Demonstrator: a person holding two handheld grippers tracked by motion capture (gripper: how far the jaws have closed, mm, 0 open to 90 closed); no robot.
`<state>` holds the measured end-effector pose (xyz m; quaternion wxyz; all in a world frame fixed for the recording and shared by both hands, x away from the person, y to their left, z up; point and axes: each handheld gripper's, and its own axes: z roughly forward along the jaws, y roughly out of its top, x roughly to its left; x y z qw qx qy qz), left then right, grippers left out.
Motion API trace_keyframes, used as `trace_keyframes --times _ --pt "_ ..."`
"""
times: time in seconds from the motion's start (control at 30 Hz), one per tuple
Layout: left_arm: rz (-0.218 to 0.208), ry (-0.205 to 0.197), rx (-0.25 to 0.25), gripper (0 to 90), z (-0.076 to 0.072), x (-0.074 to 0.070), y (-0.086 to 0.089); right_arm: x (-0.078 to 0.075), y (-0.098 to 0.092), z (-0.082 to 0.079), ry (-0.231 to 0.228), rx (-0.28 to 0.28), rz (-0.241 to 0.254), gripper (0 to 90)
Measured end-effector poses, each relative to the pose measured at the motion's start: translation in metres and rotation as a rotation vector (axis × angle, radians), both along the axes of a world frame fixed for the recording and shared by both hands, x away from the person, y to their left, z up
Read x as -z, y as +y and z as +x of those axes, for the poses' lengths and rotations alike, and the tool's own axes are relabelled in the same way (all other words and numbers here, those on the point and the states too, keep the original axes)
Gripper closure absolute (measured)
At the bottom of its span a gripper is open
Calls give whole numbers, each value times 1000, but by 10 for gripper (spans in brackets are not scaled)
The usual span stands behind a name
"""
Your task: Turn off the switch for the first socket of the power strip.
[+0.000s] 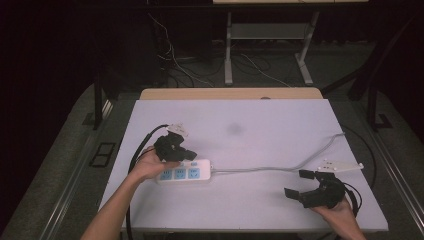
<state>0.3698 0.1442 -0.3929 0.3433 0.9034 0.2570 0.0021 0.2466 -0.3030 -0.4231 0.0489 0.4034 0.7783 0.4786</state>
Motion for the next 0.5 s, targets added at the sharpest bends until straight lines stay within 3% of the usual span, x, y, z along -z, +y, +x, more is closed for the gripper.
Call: trace_keyframes --times 0.5 --pt "30 27 25 891 2 8 -5 1 1 0 2 -8 -4 2"
